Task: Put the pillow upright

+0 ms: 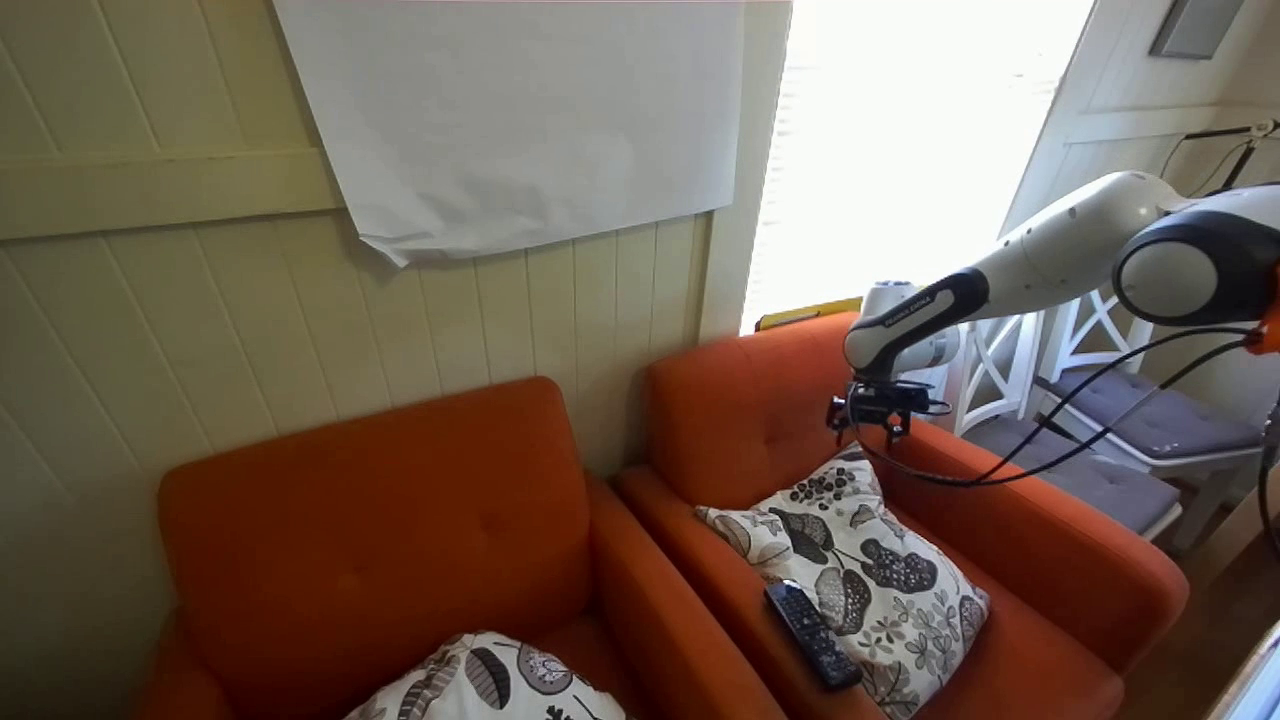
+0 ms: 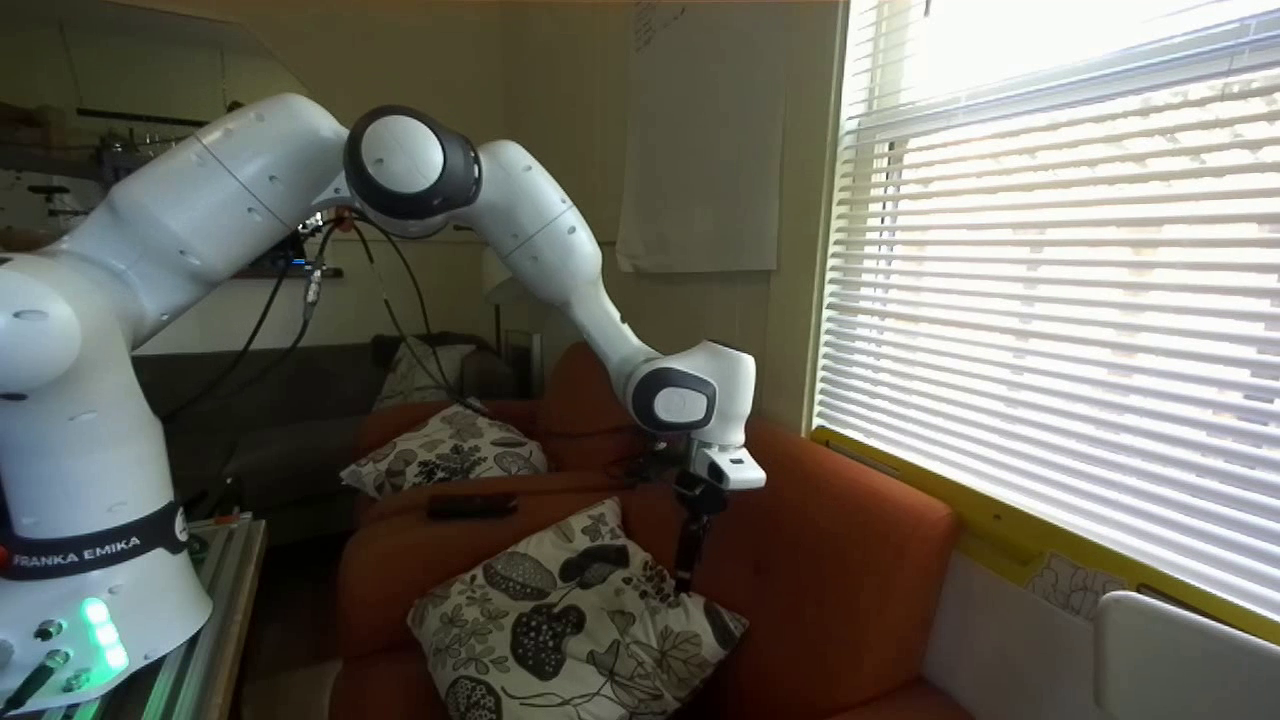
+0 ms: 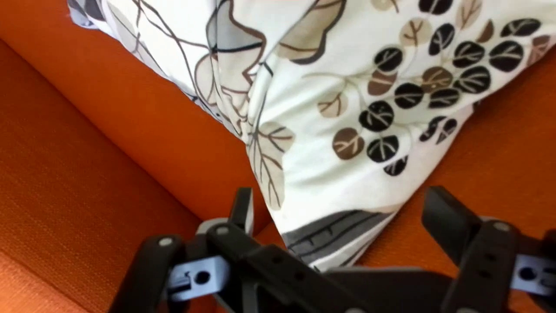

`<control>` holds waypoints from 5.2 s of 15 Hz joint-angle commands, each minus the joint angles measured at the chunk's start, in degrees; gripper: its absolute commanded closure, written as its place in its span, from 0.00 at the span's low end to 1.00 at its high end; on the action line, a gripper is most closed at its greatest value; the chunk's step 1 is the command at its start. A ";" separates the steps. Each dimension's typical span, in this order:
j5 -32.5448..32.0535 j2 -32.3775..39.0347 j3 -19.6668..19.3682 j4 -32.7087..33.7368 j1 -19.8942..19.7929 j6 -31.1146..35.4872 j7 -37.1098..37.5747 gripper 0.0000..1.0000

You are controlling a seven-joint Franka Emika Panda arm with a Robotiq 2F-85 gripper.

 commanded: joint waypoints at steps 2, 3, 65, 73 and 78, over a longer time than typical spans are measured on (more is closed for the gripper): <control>-1.16 5.92 -0.16 6.59 -0.05 -8.19 0.46 0.00; -0.61 6.76 0.26 7.22 -0.52 -8.42 0.01 0.00; 100.74 -29.35 28.91 -23.31 -33.90 18.28 -72.05 0.98; 102.46 -17.30 15.81 -15.29 -18.66 17.28 -72.99 0.67; 89.97 -22.18 8.95 -19.63 -9.23 25.31 -67.79 0.34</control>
